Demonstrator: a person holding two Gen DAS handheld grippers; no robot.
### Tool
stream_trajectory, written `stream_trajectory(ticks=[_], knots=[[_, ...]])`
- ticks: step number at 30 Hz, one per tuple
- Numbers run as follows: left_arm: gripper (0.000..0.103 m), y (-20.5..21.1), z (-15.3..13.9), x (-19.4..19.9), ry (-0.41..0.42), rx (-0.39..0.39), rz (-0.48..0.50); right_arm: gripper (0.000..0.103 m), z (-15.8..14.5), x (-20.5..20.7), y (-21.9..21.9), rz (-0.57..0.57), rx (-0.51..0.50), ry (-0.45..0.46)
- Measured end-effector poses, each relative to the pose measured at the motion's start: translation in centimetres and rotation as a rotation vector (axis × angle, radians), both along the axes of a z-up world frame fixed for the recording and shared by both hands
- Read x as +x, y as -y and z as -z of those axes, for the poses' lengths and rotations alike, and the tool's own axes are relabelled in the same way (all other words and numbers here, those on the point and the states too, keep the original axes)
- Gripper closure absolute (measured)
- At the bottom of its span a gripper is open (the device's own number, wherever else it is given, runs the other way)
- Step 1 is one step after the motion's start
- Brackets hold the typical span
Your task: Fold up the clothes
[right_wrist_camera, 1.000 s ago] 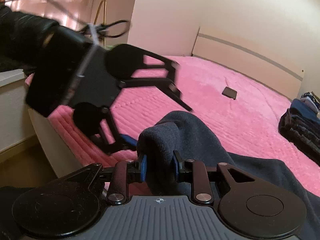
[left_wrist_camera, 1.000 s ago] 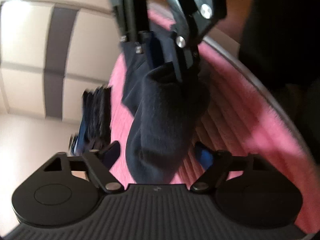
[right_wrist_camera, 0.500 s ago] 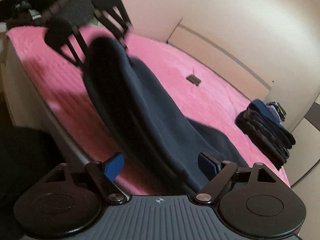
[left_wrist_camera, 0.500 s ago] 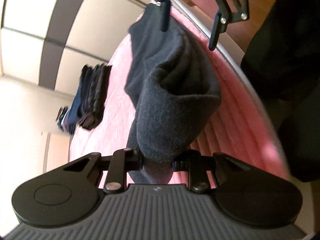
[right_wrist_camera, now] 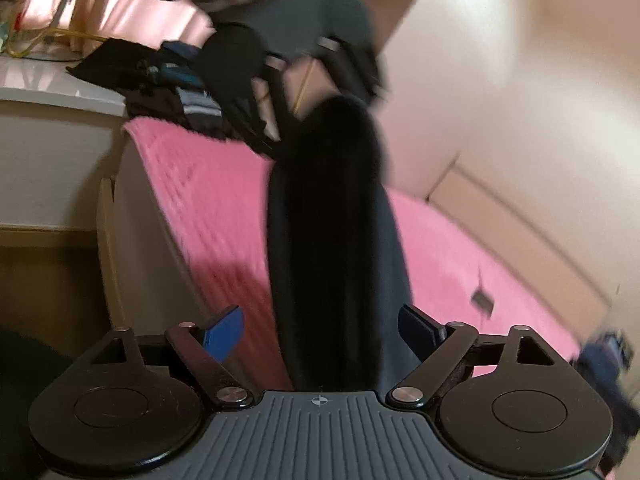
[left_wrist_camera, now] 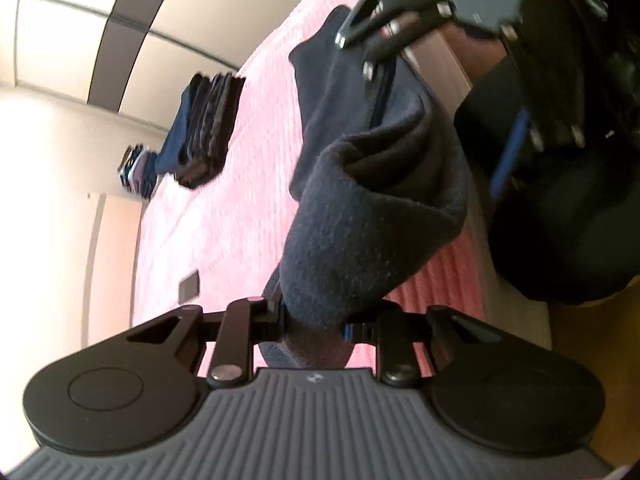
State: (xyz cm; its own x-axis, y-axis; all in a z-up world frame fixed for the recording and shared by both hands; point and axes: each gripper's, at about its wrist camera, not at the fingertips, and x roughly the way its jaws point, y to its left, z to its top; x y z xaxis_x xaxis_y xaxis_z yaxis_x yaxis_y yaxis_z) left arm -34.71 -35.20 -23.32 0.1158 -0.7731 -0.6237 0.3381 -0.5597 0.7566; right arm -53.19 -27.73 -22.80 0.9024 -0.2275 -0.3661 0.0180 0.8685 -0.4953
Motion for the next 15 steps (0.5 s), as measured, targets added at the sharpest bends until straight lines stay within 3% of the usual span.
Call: stream_trajectory(ticks=[2,3,4,5,7,9,12,15], knots=[[0.082,0.8,-1.1,-0.9,0.013,0.000,0.026,0.017,-0.4,0.7,0.1,0.041,-0.012,0.036],[0.082,1.0,-1.5,-1.4,0.013,-0.002,0.035,0.026,-0.5,1.0,0.4,0.067,-0.013,0.053],[0.081,1.5,-1.8,-1.9,0.019,-0.004,0.041,0.045,-0.6,1.0,1.0,0.098,-0.003,0.066],[0.079,2.1,-2.1,-2.4,0.027,-0.006,0.046,0.082,-0.7,0.9,1.5,0.129,0.007,0.080],[0.076,3.4,-2.3,-3.1,0.047,-0.029,0.045,0.083,-1.3,0.1,3.1,0.184,0.061,0.117],[0.072,4.2,-2.8,-3.7,0.013,-0.070,0.034,0.084,-2.2,-1.1,5.1,0.235,0.140,0.163],[0.059,5.3,-4.8,-3.7,-0.114,-0.187,0.009,0.085,-3.8,-4.2,9.2,0.323,0.310,0.258],[0.059,6.1,-6.9,-3.6,-0.248,-0.314,-0.047,0.084,-4.4,-8.8,14.8,0.438,0.525,0.383]])
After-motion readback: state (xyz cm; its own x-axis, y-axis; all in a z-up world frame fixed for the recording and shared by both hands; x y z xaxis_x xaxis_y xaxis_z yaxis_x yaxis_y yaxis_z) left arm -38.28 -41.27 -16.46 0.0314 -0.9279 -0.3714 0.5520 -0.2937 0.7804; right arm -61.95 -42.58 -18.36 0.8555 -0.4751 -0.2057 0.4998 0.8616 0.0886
